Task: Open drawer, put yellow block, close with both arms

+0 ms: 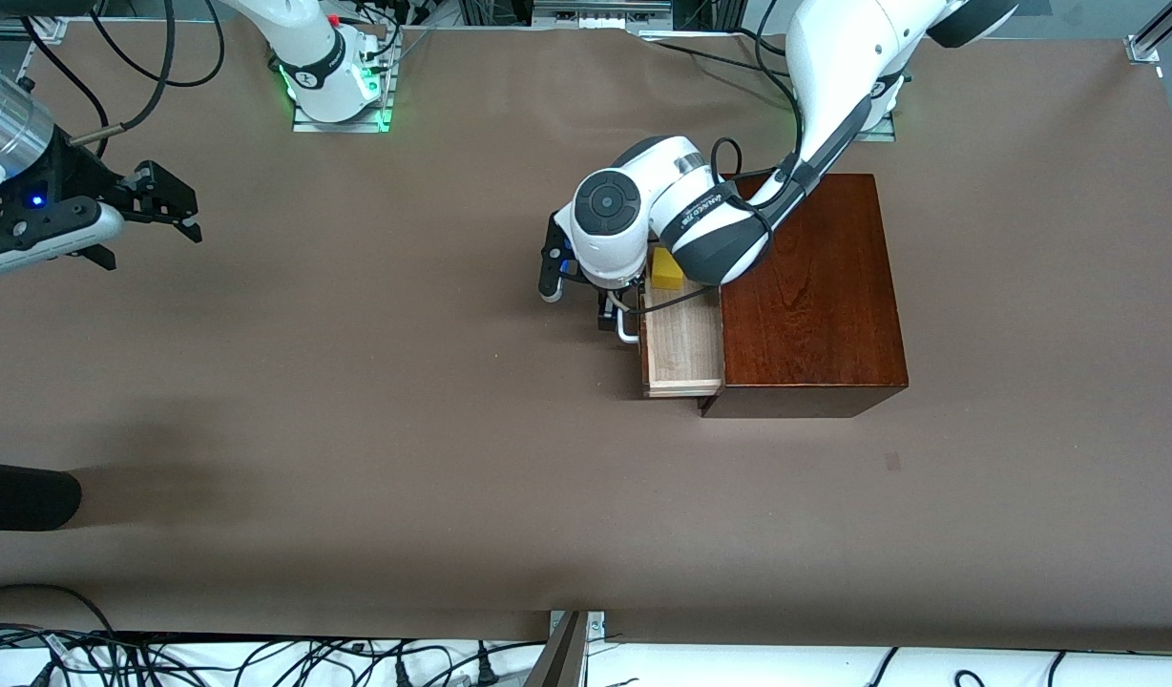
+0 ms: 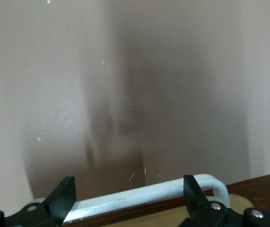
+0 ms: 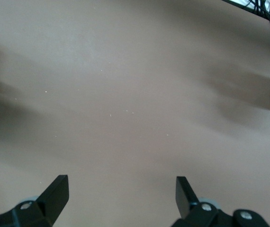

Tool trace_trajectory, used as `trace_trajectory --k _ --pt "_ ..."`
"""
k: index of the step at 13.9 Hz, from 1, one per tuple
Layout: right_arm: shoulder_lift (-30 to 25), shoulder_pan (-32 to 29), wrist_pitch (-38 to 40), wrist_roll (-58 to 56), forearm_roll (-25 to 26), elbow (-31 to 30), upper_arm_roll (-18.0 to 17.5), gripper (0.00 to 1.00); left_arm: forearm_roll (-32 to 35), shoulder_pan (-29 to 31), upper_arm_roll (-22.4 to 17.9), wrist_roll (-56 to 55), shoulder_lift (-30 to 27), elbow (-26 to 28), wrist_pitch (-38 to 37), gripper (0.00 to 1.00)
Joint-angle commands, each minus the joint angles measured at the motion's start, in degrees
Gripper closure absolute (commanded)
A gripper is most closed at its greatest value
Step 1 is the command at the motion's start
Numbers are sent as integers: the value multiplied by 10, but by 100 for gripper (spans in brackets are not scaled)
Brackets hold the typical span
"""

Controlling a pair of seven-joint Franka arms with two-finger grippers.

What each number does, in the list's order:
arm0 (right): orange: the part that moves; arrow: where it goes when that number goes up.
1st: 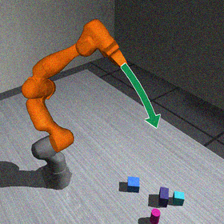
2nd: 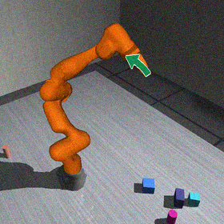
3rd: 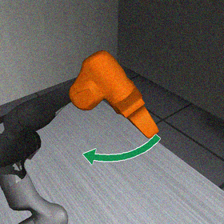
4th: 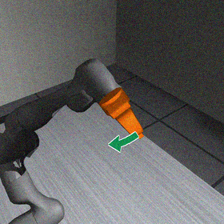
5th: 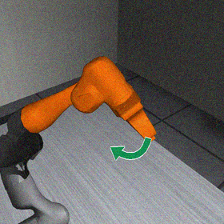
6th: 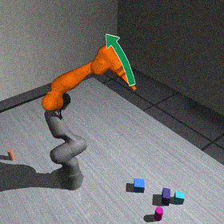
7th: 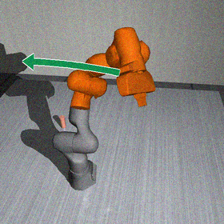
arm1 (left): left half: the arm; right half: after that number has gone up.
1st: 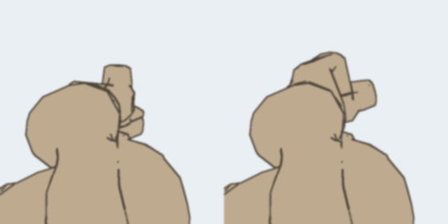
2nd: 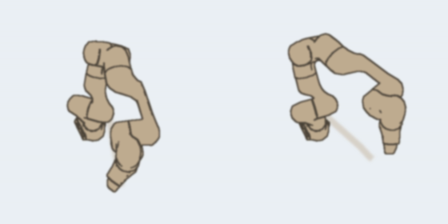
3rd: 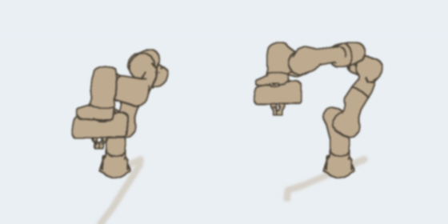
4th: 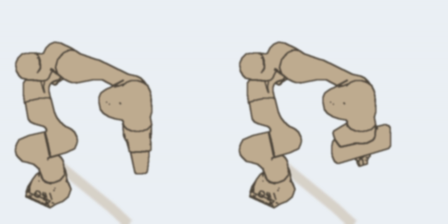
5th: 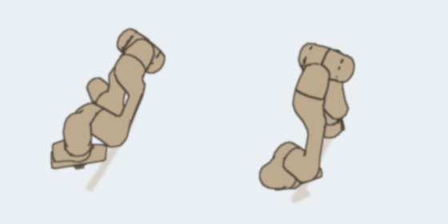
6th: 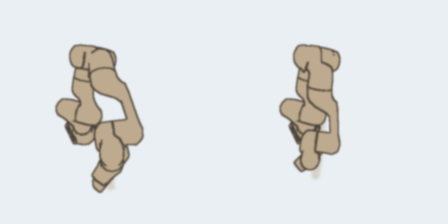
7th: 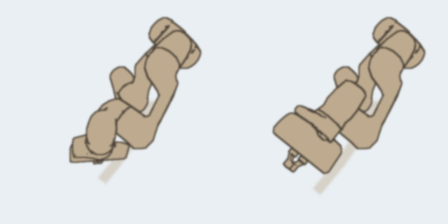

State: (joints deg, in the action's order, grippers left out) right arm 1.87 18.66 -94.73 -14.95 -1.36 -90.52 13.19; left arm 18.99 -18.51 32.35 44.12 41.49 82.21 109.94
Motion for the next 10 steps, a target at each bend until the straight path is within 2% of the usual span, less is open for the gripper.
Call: trace_trajectory --k 1,3,7,10 --pt "3 -5 14 7 7 10 0 0 60 1 -10 11 -4 12 -28 0" --pt "2 -4 15 7 7 10 -1 0 86 3 -10 12 -9 9 -61 0" --pt "2 -3 16 7 8 10 -1 0 87 7 -18 10 -19 7 -125 0" --pt "2 -3 20 7 7 10 -1 0 86 29 -25 13 -30 7 -130 0"
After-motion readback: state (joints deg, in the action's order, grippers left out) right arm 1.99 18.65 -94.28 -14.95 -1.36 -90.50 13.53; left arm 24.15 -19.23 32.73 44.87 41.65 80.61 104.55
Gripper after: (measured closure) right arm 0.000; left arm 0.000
